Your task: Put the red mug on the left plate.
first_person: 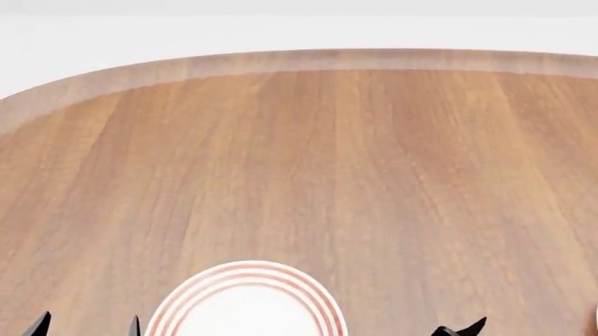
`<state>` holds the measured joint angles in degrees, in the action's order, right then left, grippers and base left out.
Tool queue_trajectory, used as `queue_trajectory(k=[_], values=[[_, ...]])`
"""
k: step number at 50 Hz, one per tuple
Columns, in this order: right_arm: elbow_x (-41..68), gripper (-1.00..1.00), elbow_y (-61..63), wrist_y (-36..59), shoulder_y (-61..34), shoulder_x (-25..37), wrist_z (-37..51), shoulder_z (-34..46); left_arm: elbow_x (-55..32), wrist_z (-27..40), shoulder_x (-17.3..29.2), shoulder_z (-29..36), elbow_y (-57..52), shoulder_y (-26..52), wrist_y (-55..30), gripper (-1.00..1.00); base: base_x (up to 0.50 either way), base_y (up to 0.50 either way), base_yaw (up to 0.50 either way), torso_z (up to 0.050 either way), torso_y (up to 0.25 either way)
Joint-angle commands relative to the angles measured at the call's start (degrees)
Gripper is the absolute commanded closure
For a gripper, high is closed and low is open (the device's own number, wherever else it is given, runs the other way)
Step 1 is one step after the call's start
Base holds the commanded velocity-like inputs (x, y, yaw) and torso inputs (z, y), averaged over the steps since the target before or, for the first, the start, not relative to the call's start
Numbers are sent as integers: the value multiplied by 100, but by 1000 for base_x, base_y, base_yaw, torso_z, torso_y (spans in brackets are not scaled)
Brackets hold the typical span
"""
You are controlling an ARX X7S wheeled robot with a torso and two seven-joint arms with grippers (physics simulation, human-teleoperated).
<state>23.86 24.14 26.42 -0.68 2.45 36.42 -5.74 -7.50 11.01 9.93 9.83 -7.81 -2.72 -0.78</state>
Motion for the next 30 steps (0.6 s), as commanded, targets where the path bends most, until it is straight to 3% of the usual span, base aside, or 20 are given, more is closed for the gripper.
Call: queue_trajectory(k=[1,16,30], values=[[296,-100,194,178,40,35,649,-280,-22,43,29,47,17,4,11,-100,0,0,0,0,0],[1119,-100,520,172,316,-48,1170,-767,-38,95,66,111,33,19,25,-100,0,0,0,0,0],[1231,-100,420,-312,568,-100,1538,-509,-77,133,101,144,86,53,49,-100,0,0,0,0,0]])
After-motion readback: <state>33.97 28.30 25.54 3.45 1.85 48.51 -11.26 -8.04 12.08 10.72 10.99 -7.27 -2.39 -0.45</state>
